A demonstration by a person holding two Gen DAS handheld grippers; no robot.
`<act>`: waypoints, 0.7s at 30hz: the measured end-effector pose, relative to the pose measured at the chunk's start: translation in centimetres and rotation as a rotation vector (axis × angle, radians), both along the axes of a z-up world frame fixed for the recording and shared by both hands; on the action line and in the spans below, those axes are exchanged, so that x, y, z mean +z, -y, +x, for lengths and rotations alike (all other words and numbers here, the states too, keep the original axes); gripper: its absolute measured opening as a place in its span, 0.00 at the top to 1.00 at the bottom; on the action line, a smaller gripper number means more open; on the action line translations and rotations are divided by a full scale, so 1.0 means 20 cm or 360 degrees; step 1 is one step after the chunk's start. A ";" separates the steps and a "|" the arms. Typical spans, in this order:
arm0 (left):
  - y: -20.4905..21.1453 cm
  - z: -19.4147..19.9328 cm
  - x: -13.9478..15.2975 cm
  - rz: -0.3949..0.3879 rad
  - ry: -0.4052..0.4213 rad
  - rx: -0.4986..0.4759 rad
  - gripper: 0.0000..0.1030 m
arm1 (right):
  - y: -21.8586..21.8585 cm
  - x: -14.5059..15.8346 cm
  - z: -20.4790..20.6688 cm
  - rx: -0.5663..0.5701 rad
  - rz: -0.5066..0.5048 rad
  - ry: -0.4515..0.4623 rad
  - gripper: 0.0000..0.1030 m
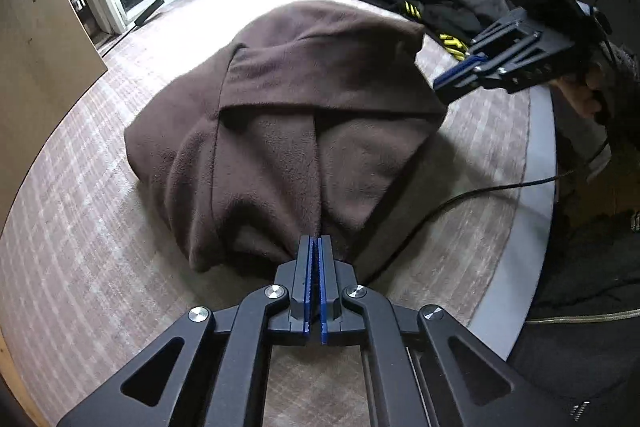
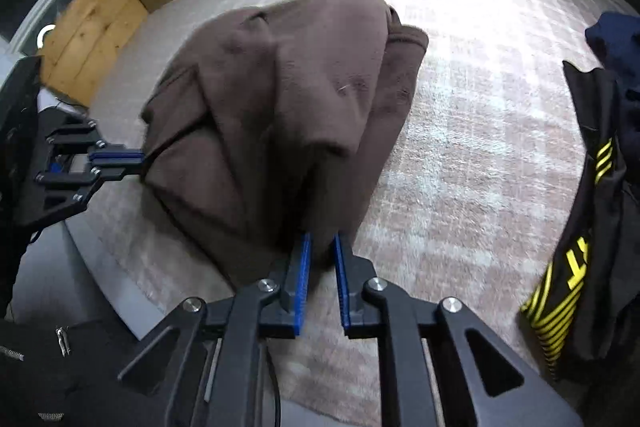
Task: Fold clothes
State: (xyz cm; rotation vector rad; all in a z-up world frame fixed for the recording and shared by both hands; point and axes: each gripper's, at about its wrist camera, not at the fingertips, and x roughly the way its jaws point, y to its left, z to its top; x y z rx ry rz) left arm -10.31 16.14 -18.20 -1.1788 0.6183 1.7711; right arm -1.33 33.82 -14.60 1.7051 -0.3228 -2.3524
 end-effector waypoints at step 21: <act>-0.87 -0.04 0.03 -0.0043 -0.0273 -0.0316 0.90 | -0.49 0.15 -0.37 -0.0085 -0.0037 -0.0246 0.69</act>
